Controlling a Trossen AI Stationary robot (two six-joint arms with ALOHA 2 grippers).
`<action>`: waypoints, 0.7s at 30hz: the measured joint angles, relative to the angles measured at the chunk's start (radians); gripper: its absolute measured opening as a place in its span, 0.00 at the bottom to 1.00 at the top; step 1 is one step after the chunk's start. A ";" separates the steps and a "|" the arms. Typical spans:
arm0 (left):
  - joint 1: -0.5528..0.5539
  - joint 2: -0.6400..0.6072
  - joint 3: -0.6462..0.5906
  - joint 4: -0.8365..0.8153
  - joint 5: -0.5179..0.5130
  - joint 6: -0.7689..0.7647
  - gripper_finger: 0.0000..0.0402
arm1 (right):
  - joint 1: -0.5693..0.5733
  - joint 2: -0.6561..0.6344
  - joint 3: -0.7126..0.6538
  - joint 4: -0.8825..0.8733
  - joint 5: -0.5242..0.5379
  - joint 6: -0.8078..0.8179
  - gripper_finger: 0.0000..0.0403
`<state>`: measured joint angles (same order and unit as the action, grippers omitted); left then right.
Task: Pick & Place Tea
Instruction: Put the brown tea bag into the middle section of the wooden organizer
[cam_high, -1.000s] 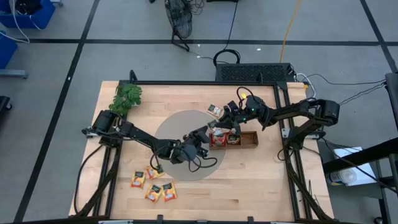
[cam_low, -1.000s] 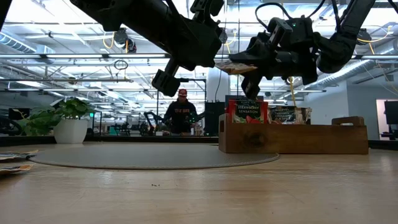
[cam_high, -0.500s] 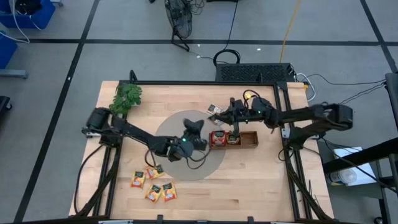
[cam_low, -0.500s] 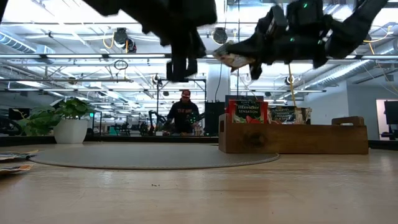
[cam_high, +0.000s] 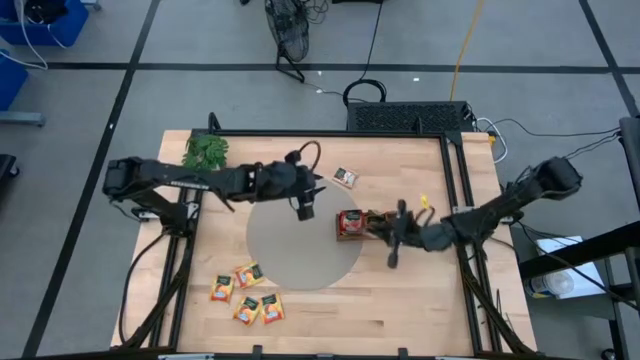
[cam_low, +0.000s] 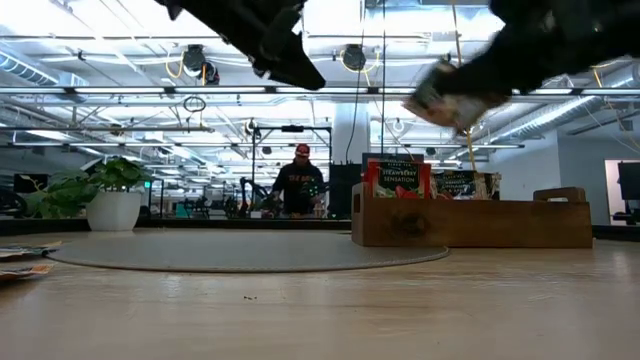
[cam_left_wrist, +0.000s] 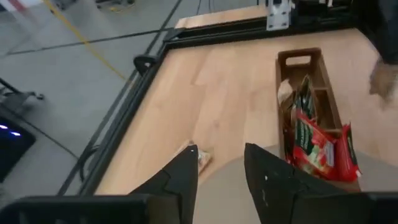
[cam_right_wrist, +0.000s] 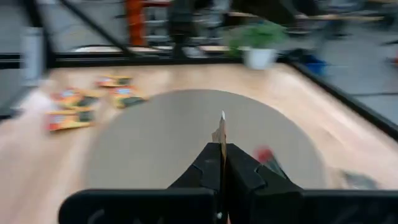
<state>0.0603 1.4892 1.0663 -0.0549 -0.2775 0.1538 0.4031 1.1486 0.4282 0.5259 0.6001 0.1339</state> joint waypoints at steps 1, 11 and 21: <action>0.012 0.004 0.000 0.012 0.023 -0.001 0.34 | 0.036 0.012 -0.031 0.036 0.086 0.012 0.00; 0.044 0.023 0.000 0.094 0.057 -0.006 0.34 | 0.114 0.200 -0.276 0.542 0.368 0.090 0.00; 0.038 0.023 0.000 0.106 0.056 -0.022 0.34 | 0.026 0.408 -0.183 0.584 0.260 0.032 0.00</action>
<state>0.0982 1.5124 1.0668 0.0506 -0.2211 0.1318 0.4293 1.5563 0.2451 1.1104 0.8599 0.1655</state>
